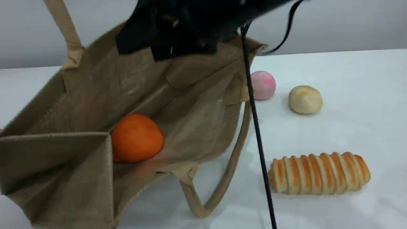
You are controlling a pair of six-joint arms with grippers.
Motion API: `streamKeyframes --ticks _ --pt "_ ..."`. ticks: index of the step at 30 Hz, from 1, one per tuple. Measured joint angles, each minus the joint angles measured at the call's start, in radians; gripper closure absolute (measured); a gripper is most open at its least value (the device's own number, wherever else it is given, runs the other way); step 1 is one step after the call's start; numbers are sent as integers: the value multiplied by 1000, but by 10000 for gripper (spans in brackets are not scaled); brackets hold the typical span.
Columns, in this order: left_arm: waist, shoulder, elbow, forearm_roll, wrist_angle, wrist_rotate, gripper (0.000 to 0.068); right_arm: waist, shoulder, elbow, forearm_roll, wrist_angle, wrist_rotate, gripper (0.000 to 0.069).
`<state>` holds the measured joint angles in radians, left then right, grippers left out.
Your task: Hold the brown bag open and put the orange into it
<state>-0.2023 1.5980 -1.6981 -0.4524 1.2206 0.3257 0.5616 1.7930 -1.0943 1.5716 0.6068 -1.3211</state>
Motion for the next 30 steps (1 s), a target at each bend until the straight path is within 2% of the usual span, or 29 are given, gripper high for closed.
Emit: streamKeyframes --ticks 2,6,14,18,24,30 --pt "0 12 0 -23 0 8 602 -17 -36 0 -66 1 52 285" --pt "-6 36 0 -20 -1 10 602 -69 -128 0 -215 32 177 285" --pt "-89 59 0 -14 -56 37 602 -163 -252 0 -463 145 375 285" --pt "-102 59 0 -5 -76 37 602 -187 -291 0 -538 205 424 285" --pt "-102 59 0 66 1 36 599 -215 -350 0 -637 216 485 285" --pt "-102 71 1 43 -1 36 551 -217 -361 0 -640 212 501 286"
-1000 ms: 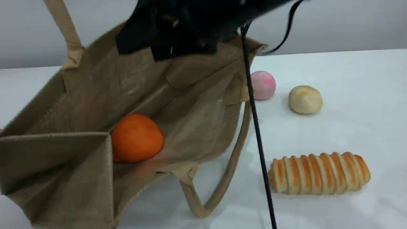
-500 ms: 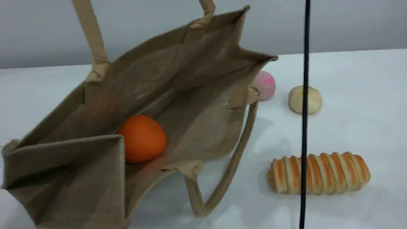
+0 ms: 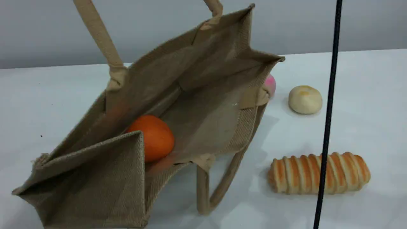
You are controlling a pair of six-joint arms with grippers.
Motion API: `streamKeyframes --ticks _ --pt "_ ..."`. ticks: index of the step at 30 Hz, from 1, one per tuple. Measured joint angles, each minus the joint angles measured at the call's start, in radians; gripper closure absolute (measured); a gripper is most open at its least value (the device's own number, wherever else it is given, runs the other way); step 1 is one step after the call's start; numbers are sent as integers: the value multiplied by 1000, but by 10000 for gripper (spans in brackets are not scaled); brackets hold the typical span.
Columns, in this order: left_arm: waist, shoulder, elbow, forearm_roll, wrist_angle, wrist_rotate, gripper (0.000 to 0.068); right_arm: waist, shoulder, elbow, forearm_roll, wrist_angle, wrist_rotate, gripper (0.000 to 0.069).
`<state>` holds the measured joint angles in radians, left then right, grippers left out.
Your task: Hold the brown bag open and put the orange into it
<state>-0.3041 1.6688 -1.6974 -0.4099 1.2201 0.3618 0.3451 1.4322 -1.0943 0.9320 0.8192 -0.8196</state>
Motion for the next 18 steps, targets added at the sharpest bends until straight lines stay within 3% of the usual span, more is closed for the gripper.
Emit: streamKeyframes --ticks 4,12,18 --pt "-2 38 11 -28 0 -1 516 0 1 0 0 0 0 286" --pt "-57 91 96 -35 -15 40 441 0 1 0 -20 -2 7 286" --pt "-58 113 103 -36 -34 54 412 0 1 0 -24 0 13 286"
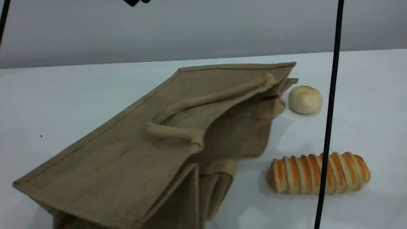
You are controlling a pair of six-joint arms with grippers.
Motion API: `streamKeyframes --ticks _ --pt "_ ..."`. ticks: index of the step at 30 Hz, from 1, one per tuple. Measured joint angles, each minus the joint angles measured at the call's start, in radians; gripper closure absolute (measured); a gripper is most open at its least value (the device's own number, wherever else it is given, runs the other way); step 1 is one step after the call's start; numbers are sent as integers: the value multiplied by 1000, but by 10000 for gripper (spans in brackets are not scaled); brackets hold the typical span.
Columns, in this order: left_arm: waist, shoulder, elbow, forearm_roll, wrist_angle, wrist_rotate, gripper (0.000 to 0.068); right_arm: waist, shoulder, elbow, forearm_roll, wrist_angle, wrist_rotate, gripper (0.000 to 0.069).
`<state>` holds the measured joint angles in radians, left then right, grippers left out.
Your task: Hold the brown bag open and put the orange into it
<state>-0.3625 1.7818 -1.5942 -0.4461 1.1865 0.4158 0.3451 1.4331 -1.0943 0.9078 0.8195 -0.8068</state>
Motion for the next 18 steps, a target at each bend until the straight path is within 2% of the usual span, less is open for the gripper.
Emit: streamKeyframes --ticks 10,18 --pt "0 51 0 3 -3 -1 412 0 -8 0 -9 34 30 287" --pt "0 50 0 2 36 -5 412 0 -97 0 -198 131 180 288"
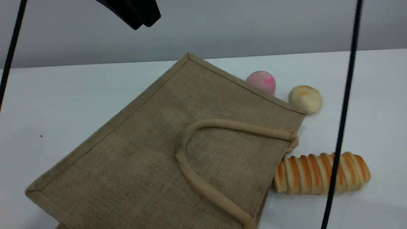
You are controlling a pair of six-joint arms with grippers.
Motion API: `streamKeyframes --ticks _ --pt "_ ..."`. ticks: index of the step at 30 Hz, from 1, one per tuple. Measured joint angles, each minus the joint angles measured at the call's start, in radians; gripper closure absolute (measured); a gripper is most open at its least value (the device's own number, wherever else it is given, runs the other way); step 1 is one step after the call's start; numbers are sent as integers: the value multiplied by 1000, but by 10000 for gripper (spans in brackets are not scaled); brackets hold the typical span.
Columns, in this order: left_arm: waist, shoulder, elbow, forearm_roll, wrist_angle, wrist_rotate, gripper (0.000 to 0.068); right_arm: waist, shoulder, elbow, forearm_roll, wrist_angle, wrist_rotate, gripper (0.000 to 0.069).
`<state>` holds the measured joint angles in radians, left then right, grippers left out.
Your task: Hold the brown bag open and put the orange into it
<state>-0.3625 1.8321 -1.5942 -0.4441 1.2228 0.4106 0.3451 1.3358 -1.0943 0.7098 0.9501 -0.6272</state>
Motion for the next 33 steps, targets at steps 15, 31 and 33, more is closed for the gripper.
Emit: streamKeyframes --ticks 15,31,33 --pt "0 -134 0 -2 0 -114 412 0 -370 0 -607 276 494 288" --pt "-204 -522 0 130 4 -354 412 0 -853 15 -670 275 627 288" --pt "-240 -579 0 177 4 -403 412 0 -908 39 -681 273 627 288"
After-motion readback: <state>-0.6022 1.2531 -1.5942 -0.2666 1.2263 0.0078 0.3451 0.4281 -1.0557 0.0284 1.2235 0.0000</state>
